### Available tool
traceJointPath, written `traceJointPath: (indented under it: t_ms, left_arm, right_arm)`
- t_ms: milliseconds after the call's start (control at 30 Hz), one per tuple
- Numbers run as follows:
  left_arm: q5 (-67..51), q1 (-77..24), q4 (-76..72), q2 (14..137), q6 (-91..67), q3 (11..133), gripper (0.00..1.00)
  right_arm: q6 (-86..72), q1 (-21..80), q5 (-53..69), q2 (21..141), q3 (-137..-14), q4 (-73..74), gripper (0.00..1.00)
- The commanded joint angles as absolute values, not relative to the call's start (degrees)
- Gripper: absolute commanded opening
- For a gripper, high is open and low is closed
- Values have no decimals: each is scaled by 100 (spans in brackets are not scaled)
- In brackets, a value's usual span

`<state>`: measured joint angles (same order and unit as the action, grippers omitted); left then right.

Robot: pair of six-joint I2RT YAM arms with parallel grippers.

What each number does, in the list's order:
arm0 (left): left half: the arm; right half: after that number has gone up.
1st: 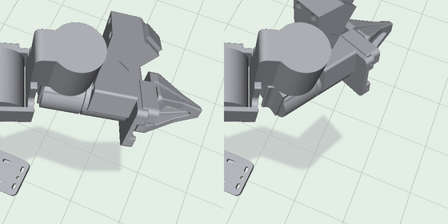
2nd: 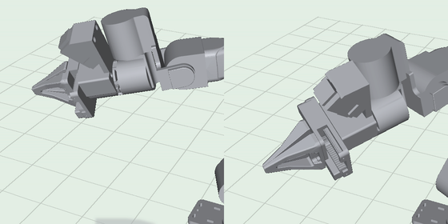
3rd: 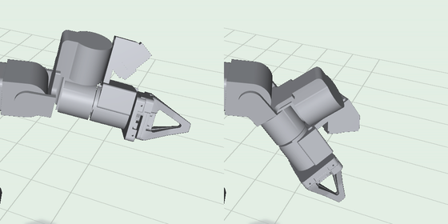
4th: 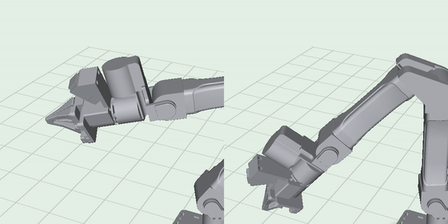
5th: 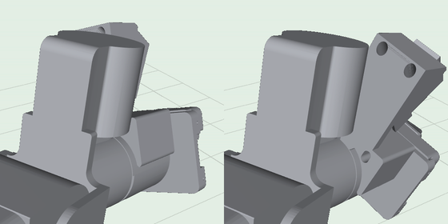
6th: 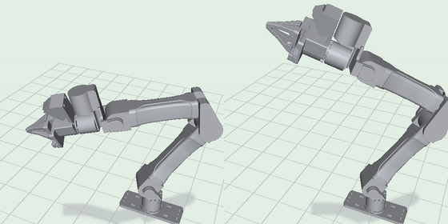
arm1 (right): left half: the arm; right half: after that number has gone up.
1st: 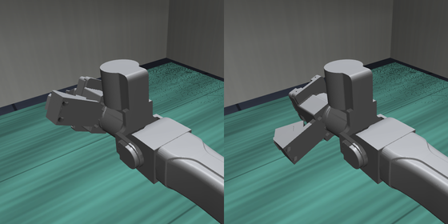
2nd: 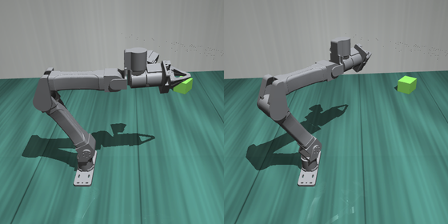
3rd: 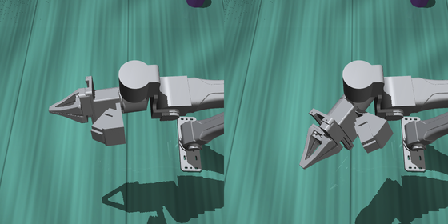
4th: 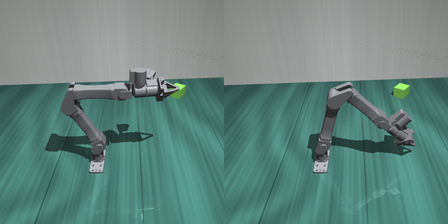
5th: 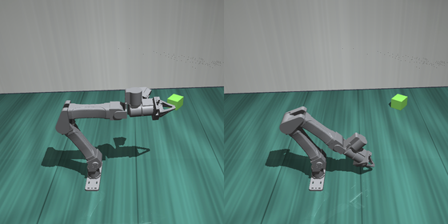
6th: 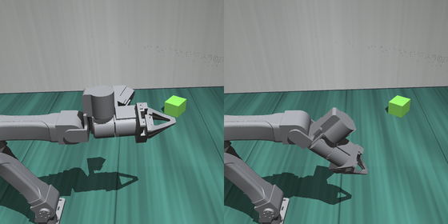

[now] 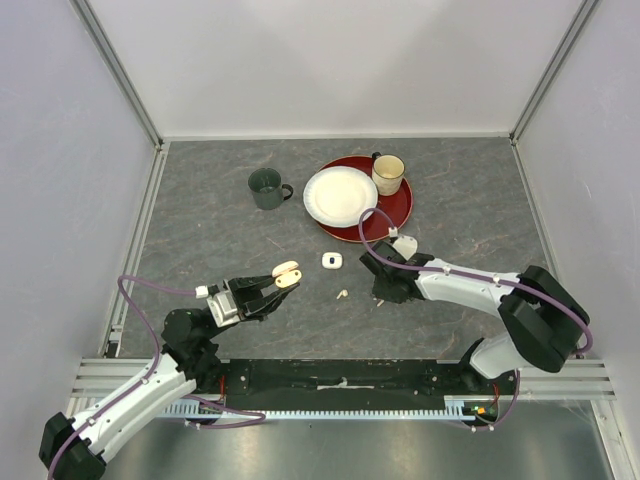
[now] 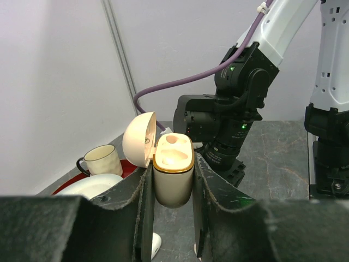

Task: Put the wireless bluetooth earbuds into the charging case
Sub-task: Pick up the earbud from the center of the board.

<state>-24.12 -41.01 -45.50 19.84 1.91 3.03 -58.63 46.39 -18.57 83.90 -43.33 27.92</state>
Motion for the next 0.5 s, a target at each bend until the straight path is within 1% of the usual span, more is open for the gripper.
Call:
traceJointPath:
  t_ms: [0, 300, 467]
  left_arm:
    - [-2408, -4140, -4702, 2004, 439, 158, 2]
    - [-2400, -4140, -4693, 1995, 431, 141, 2]
    - [-2399, -4140, -4720, 2030, 431, 141, 2]
  right_arm:
    - [-5924, 4667, -2039, 8508, -4430, 2786, 34]
    - [-5468, 4711, -1960, 8561, -4447, 2698, 22]
    - [-4344, 4746, -1749, 8859, -4614, 2461, 20]
